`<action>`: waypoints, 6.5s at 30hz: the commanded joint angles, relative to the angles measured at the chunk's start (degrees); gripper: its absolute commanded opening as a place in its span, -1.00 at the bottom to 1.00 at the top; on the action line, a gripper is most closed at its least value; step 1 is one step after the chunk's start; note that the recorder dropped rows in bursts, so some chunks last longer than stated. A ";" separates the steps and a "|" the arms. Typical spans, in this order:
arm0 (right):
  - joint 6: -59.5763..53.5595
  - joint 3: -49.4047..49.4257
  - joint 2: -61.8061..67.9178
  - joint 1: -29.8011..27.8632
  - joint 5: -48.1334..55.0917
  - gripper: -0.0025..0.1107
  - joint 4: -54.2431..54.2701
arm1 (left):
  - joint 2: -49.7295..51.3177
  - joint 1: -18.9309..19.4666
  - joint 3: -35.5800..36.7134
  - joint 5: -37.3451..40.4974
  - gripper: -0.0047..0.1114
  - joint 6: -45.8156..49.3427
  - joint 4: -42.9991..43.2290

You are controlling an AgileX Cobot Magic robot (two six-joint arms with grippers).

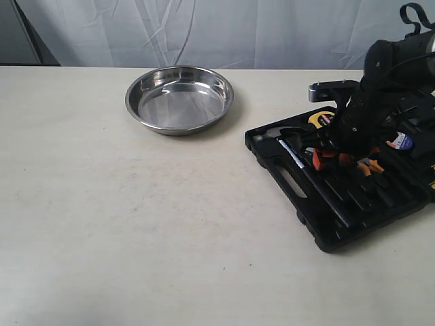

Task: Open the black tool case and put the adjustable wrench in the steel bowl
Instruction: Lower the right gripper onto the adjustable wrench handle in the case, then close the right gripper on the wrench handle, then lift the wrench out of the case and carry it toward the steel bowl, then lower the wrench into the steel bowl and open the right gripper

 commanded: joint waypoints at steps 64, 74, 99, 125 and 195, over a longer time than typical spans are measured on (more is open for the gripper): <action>-2.15 0.17 -5.69 -0.06 3.66 -0.97 2.04 | -0.15 0.22 -0.16 -0.59 -0.92 -0.14 0.23; -2.79 0.17 -3.54 -0.06 3.44 0.05 2.17 | -0.15 0.22 -0.16 -0.59 -0.92 -0.14 0.23; -3.80 0.17 -0.04 -0.06 5.67 -0.96 2.17 | -0.15 0.22 -0.16 -0.59 -0.92 -0.14 0.23; -17.74 -23.48 0.35 4.89 3.11 -0.97 20.71 | -0.15 0.22 -0.16 -0.59 -0.92 -0.14 0.23; -54.33 -56.50 37.95 0.87 17.09 -0.97 66.45 | -0.15 0.22 -0.16 -0.37 -0.92 -0.14 0.23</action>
